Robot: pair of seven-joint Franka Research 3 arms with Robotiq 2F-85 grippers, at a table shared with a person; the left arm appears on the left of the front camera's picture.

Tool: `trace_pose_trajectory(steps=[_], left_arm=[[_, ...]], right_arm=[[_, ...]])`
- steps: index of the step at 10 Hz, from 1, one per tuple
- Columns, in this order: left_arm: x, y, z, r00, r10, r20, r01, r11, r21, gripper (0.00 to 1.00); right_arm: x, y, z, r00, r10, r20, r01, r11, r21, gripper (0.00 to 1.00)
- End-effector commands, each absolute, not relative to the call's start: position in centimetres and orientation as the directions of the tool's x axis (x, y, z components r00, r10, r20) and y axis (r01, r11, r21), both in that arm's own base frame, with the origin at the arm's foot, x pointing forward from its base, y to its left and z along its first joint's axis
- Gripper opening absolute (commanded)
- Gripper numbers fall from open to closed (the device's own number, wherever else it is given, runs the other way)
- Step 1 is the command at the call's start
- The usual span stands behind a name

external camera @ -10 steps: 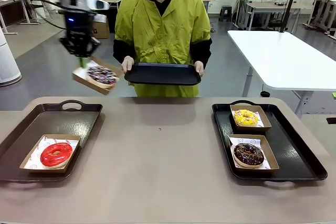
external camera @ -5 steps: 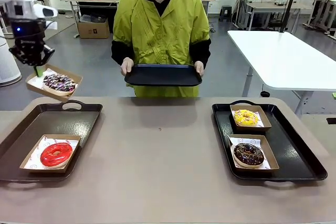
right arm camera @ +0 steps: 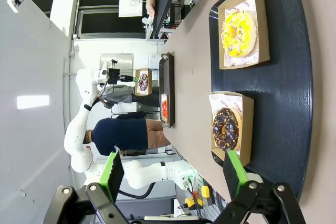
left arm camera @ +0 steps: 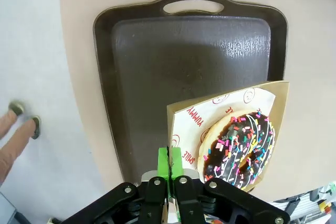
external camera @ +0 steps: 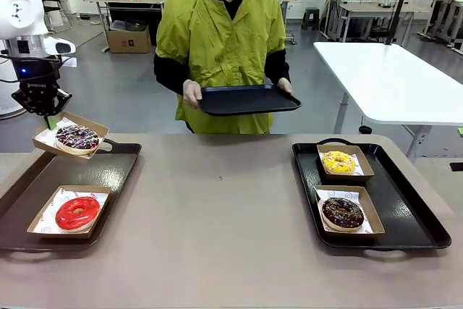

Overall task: Individually package the donuts and arrange them on the tray.
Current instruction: Place the picked Paper togo box on the Handle tray.

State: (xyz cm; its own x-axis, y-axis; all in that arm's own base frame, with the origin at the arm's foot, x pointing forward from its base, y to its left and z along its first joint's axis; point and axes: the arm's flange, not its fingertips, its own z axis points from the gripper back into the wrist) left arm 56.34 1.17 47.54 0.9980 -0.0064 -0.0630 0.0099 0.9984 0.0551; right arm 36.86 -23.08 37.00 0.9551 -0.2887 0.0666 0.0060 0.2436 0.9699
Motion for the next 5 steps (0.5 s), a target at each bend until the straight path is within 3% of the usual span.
trace_pose_trajectory(steps=[1, 5], left_arm=[[56.22, 1.46, 48.52, 0.998, 0.007, -0.059, -0.003, 0.998, 0.056, 0.01], [56.22, 1.46, 48.52, 0.998, 0.007, -0.059, -0.003, 0.998, 0.056, 0.01]], right_arm=[[36.51, -22.71, 37.19, 0.953, -0.294, 0.075, -0.002, 0.242, 0.970, 1.00], [36.51, -22.71, 37.19, 0.953, -0.294, 0.075, -0.002, 0.242, 0.970, 1.00]])
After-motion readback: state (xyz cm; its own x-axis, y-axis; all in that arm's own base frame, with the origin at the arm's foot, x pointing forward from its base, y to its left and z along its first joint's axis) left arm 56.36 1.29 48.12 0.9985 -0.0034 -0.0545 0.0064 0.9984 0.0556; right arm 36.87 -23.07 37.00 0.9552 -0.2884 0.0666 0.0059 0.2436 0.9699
